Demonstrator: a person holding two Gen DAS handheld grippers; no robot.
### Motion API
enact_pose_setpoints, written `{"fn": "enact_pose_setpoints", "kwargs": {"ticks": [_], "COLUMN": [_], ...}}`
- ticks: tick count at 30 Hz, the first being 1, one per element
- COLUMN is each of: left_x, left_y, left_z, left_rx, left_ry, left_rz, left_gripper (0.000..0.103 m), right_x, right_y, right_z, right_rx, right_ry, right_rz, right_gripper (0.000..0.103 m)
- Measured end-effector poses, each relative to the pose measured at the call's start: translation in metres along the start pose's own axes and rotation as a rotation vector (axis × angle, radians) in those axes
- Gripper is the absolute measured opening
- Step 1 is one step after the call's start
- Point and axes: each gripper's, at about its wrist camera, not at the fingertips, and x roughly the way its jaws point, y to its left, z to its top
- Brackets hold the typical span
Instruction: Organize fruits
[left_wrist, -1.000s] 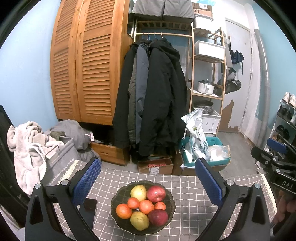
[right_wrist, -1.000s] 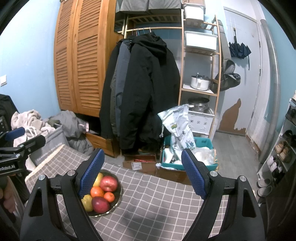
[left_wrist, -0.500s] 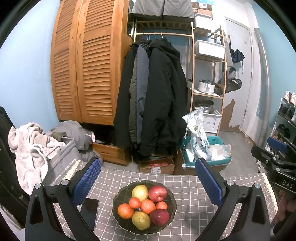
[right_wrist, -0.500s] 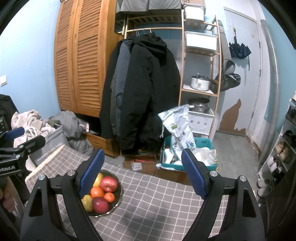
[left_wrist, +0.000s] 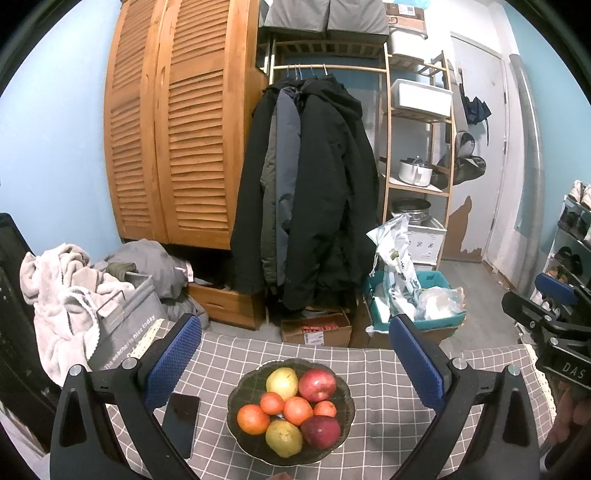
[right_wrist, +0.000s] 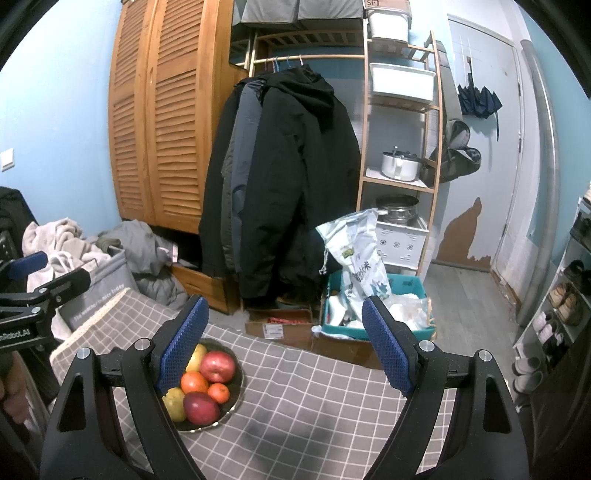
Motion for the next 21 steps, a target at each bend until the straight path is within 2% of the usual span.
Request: {"fn": "enact_pose_setpoints", "kwargs": {"ticks": [10, 21], "left_x": [0.0019, 0.0024], "left_y": [0.0071, -0.0024], "left_z": [0.0052, 0.0060], "left_rx": [-0.050, -0.019], "left_ry": [0.032, 0.013], "left_rz": [-0.035, -0.009], "left_gripper": [0.102, 0.102], "right_x": [0.0000, 0.0000], "right_y": [0.0003, 0.0005], "right_z": [0.0001, -0.0001], "right_rx": [0.000, -0.001], "right_ry": [0.000, 0.000], "right_rz": [0.000, -0.001], "right_gripper": [0.084, 0.084]}}
